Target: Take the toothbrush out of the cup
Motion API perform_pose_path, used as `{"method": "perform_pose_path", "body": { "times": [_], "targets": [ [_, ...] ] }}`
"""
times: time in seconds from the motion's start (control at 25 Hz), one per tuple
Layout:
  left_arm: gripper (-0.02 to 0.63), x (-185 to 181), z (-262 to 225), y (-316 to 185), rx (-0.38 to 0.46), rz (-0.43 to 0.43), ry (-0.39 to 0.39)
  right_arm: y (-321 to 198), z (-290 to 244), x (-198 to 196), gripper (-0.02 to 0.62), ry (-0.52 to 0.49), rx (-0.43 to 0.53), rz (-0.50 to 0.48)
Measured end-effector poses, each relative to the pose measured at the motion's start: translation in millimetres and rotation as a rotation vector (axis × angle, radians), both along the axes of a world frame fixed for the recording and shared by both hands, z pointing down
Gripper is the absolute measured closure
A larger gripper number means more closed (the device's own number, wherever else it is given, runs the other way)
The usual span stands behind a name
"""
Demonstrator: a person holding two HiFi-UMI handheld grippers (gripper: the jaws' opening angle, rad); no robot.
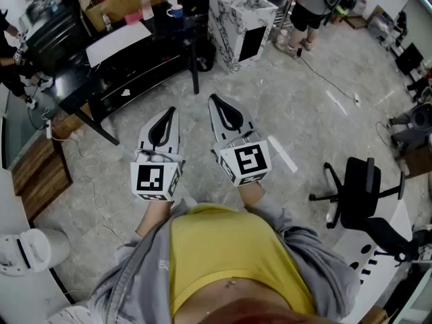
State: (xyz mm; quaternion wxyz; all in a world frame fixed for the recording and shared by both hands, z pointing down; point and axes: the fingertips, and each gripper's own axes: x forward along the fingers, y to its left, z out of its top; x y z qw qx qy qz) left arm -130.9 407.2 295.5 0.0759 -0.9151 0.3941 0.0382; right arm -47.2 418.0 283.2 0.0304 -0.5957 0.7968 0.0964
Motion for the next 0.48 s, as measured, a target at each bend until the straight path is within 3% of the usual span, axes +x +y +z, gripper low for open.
{"method": "perform_pose_path", "body": {
  "times": [0.28, 0.48],
  "targets": [
    [0.604, 5.9, 7.9, -25.9, -0.012, 0.016, -0.010, -28.3, 6.9, -3.8, 0.584, -0.028, 0.001, -0.034],
    [0.604, 4.3, 15.1, -71.8, -0.011, 0.023, -0.006, -77.1, 15.9, -1.4, 0.582, -0.031, -0.003, -0.029]
  ]
}}
